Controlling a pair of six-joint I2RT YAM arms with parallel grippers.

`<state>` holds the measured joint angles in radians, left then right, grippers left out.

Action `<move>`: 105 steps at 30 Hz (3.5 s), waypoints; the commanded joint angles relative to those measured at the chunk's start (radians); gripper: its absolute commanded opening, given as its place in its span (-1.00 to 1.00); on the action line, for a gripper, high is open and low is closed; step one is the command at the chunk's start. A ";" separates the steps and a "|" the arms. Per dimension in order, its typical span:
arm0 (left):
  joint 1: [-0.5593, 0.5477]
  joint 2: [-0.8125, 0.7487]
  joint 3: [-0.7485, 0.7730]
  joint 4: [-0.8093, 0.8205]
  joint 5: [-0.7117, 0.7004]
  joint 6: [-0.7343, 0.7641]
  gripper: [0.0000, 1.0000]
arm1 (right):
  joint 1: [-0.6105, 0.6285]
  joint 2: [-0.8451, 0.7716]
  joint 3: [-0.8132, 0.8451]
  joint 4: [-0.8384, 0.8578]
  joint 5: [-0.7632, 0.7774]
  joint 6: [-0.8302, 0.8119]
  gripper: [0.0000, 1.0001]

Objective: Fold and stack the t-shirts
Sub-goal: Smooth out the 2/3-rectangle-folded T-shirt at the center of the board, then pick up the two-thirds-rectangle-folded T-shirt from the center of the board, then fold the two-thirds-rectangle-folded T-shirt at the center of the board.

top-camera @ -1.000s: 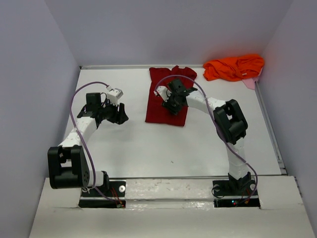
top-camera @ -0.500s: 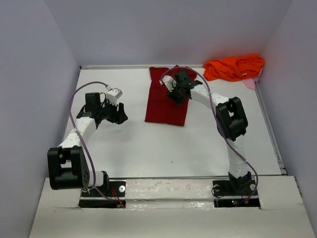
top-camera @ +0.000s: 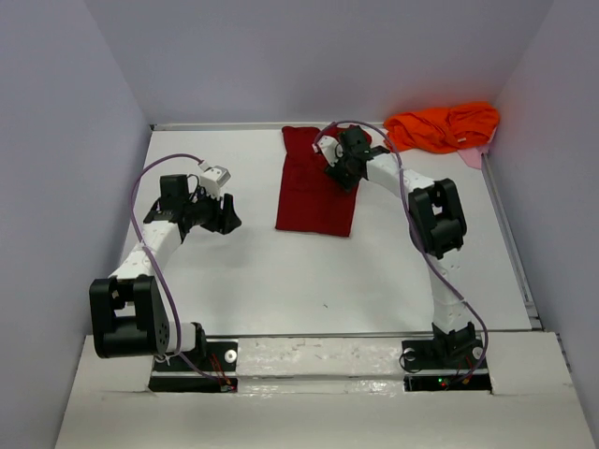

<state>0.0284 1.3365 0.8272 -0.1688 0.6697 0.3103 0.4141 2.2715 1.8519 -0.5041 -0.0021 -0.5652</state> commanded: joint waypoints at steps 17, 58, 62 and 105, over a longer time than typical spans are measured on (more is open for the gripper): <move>0.039 -0.046 0.001 0.025 -0.001 -0.011 0.34 | 0.294 -0.371 -0.433 0.025 0.023 -0.068 0.03; 0.068 -0.023 0.012 0.017 0.021 -0.010 0.38 | 0.396 -0.348 -0.522 0.001 -0.077 -0.022 -1.00; 0.068 -0.020 0.012 0.015 0.025 -0.008 0.38 | 0.429 -0.444 -0.600 -0.066 -0.153 -0.004 -1.00; 0.074 -0.033 0.010 0.012 0.042 0.000 0.38 | 0.313 -0.597 -0.379 0.142 0.209 -0.104 -1.00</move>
<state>0.0940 1.3247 0.8268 -0.1623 0.6815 0.3023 0.7769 1.6478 1.3937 -0.4938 0.1371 -0.6056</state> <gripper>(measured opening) 0.688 0.067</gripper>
